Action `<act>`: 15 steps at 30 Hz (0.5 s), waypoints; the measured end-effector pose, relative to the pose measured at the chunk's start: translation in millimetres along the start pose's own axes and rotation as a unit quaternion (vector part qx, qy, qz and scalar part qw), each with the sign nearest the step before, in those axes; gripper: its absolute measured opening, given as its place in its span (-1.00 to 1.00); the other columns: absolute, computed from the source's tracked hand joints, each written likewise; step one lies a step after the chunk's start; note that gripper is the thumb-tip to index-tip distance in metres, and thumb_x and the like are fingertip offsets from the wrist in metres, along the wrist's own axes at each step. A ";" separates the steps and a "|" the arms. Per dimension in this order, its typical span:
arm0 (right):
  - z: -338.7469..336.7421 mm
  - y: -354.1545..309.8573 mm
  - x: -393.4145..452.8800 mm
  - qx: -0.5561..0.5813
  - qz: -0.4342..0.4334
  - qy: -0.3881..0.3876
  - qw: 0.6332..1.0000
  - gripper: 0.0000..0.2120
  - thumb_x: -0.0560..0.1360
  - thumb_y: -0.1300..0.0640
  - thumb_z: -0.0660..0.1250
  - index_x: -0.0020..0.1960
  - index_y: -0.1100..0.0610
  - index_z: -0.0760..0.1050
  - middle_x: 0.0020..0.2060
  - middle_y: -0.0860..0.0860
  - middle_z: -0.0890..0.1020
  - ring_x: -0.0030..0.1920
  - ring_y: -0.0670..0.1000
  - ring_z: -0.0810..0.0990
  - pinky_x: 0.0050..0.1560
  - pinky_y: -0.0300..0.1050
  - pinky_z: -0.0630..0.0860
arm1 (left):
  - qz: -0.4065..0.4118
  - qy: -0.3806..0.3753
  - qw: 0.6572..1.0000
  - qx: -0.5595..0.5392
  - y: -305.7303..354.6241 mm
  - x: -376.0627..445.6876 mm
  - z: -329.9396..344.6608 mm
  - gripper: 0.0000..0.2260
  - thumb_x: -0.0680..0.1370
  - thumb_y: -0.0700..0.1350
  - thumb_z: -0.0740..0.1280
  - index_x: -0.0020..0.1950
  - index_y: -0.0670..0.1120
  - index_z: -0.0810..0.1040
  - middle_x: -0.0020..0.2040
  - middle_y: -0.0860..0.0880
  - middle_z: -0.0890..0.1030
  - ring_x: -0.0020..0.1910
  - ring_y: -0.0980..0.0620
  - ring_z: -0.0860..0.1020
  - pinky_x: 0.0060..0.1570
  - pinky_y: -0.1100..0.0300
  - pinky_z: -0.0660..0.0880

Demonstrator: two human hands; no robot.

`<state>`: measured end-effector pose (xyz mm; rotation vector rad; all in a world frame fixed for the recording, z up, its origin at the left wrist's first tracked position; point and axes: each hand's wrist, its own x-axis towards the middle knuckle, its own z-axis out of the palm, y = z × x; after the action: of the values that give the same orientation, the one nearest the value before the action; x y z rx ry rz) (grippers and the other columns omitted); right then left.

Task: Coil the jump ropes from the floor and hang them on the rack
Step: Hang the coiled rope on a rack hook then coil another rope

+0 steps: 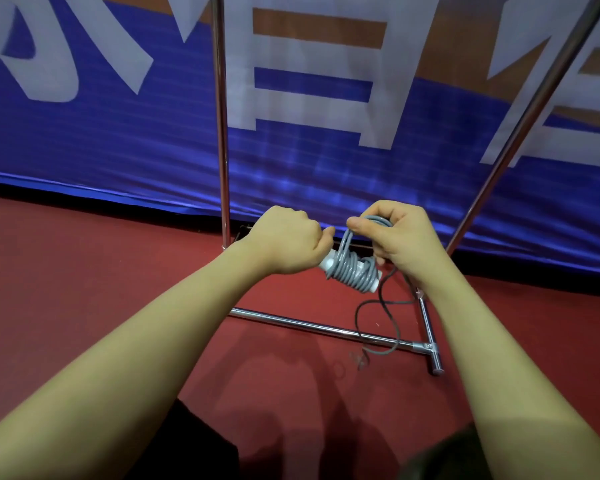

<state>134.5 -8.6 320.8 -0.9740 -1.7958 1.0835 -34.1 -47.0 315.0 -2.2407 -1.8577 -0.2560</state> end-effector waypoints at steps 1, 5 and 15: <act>0.0 1.1 0.1 0.011 0.004 -0.006 1.000 -0.80 0.44 0.17 0.44 -0.31 0.19 0.51 -0.58 0.07 0.32 -0.63 -0.08 0.25 -0.56 -0.28 0.25 | 0.012 0.008 1.000 0.004 1.0 -0.8 -1.2 -0.52 0.67 0.01 -0.05 -0.44 -0.10 0.22 -0.48 -0.02 0.26 -0.33 -0.11 0.32 -0.27 0.12 0.20; -1.0 3.9 -0.2 0.052 0.020 -0.022 0.998 -0.80 0.44 0.22 0.43 -0.33 0.19 0.49 -0.56 0.02 0.31 -0.61 -0.13 0.20 -0.57 -0.33 0.18 | 0.076 0.073 0.994 0.012 -2.7 -3.4 -0.9 -0.52 0.57 0.05 -0.18 -0.47 -0.11 0.21 -0.55 0.00 0.19 -0.47 -0.12 0.26 -0.40 0.14 0.09; 3.5 5.9 -3.5 0.148 0.014 -0.050 0.988 -0.79 0.47 0.21 0.37 -0.33 0.09 0.54 -0.49 -0.06 0.53 -0.45 -0.08 0.44 -0.38 -0.23 0.39 | 0.013 0.151 0.965 -0.213 -6.3 -11.5 -17.7 -0.56 0.51 0.12 -0.10 -0.51 -0.07 0.08 -0.61 0.00 0.16 -0.51 -0.14 0.23 -0.39 0.11 0.13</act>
<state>133.9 -10.8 313.5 -0.7785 -1.6423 1.3924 -42.3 -61.7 329.2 -2.3102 -1.7308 -1.0190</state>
